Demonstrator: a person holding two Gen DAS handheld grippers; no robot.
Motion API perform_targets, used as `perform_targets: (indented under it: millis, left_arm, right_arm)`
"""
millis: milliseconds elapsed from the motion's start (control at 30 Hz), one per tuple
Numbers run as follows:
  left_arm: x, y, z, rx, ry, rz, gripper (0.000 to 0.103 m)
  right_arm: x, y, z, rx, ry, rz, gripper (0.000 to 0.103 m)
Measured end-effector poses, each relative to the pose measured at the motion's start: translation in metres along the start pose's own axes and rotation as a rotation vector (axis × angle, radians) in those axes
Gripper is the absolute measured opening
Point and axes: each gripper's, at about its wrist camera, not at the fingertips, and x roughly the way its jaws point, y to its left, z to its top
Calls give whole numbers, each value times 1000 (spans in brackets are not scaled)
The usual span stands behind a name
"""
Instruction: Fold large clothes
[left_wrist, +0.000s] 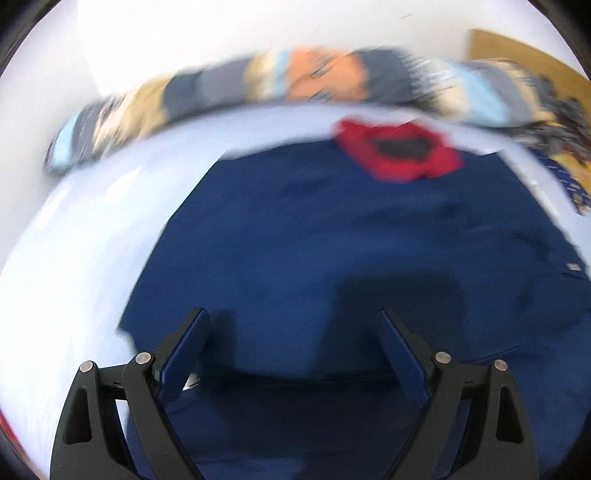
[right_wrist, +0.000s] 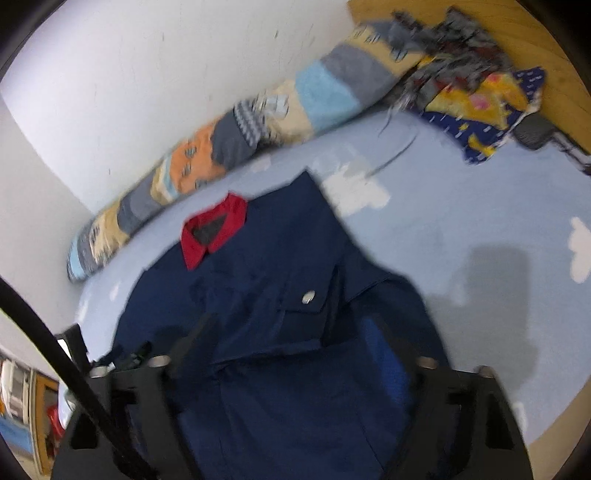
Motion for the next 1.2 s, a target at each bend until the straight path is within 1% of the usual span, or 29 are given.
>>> perform_targets:
  millis: [33,67,100,133,200,233,300,367,400,433,500,567,600,633,700,800,867,967,1000,1067,1100,1167,1200]
  left_arm:
    - [7,11,-4,-21,33,-6,90]
    - [11,19,-8,-37,57,-30,90]
    - [12,25,-12,-44,58,-52,91]
    - [9,27,-16,-37,45,-57,92]
    - [6,26,-22,-13,59,-58,96]
    - [6,27,-24,-14,61,-61,96]
    - [1,29,-29,-21,65,-71,96]
    - [-8,32,-33,-42,67,-60,96]
    - [-12,32,-34,-62,62,-65,96]
    - [-20,34,-36,-85,53,-83,96]
    - [-39,37,-43,-117,25,-106,96]
    - [-58,34,-51,-130,-15,-101,96]
    - [-67,31,-57,-133,-33,-92,96]
    - [-74,26,-64,-132,-48,-86,96]
    - [-85,14,-78,-123,-65,-80,96]
    - [-92,-7,-102,-98,-63,-58,96]
    - [-90,-22,-115,-72,-39,-63,96]
    - [-87,-39,-130,-15,-2,-70,96]
    - [-87,-44,-134,3,0,-62,96]
    - [-86,-53,-140,46,-2,-41,96]
    - [-84,-55,-140,58,-2,-33,96]
    - [-82,-56,-142,69,-6,-26,97]
    - [-82,-56,-143,65,-5,-29,98]
  right_arm:
    - [10,1,-1,4,26,5,68]
    - [27,1,-5,8,76,9,67]
    - [38,2,-7,10,108,5,66]
    - [51,3,-9,5,147,-8,66]
    - [74,6,-14,-17,194,-62,66]
    - [82,5,-16,-22,213,-84,66]
    - [102,0,-21,-13,288,-109,67]
    - [103,-5,-24,14,297,-109,68]
    - [100,-4,-24,18,304,-110,70]
    - [96,-2,-24,26,302,-100,72]
    - [81,5,-21,18,261,-66,72]
    - [67,18,-19,-38,219,-59,74]
    - [63,21,-19,-54,206,-60,77]
    - [60,24,-21,-62,200,-53,79]
    - [56,31,-26,-70,209,-20,79]
    - [54,44,-34,-89,225,16,79]
    - [50,49,-41,-93,225,34,79]
    - [36,61,-51,-149,191,62,79]
    - [30,65,-52,-178,165,54,79]
    - [21,69,-51,-242,87,14,79]
    - [20,70,-49,-272,57,-20,79]
    - [31,61,-43,-275,52,-83,79]
    - [39,54,-41,-254,70,-86,79]
